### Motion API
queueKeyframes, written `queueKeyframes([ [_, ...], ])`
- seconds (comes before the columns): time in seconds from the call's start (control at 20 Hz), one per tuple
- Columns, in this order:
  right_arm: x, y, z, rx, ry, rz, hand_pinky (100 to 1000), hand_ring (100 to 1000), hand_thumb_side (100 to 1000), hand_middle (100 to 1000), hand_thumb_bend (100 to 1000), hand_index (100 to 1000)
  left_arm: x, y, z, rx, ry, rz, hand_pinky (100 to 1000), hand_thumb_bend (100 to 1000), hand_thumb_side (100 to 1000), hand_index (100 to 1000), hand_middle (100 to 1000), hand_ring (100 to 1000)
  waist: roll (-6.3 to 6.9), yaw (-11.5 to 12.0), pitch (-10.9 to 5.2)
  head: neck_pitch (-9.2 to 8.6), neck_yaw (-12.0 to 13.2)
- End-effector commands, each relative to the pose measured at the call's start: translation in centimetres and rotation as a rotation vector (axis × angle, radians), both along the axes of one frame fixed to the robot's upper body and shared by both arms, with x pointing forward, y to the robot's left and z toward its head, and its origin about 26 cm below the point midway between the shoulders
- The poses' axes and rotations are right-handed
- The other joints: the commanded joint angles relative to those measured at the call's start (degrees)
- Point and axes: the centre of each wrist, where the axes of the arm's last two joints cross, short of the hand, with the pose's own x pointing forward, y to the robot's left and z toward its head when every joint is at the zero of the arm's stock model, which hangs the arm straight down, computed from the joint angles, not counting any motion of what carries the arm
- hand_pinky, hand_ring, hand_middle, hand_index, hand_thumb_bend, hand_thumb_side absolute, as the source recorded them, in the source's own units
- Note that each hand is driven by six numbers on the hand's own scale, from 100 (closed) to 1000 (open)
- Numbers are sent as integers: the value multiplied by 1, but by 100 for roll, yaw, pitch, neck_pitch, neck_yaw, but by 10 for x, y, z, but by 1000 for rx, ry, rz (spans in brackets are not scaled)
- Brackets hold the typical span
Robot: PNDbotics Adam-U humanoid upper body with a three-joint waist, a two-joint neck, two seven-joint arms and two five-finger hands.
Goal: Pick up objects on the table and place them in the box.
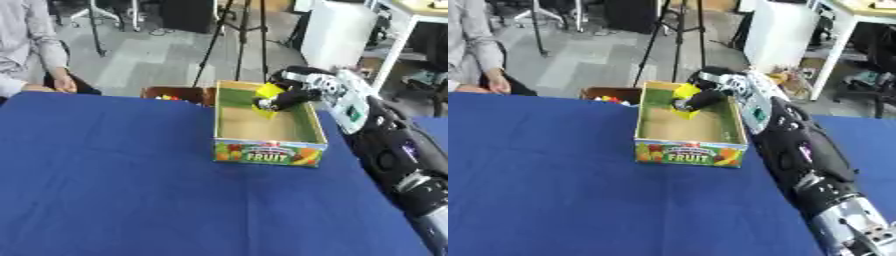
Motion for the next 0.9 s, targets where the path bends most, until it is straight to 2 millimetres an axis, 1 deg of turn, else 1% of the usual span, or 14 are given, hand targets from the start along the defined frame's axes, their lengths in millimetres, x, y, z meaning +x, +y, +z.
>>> queueKeyframes([
  [0.05, 0, 1, 6, 9, -5, 4, 727, 719, 600, 523, 100, 688, -2, -2, 9, 16, -30, -14, 586, 100, 877, 930, 680, 647, 41, 16, -88, -80, -35],
  [0.45, 5, 7, -14, 3, 25, -23, 723, 716, 613, 523, 100, 685, -1, -3, 9, 15, -30, -19, 586, 100, 877, 930, 680, 645, 30, 74, -31, -154, -91],
  [0.75, 6, 7, -21, 22, 5, -70, 722, 719, 620, 529, 100, 693, -1, -4, 9, 14, -29, -21, 586, 100, 877, 930, 679, 644, 32, 104, 12, -209, -139],
  [0.9, 7, 8, -24, 22, 13, -76, 728, 738, 608, 558, 100, 714, -1, -5, 9, 14, -29, -22, 586, 100, 877, 930, 679, 644, 34, 114, 25, -231, -165],
])
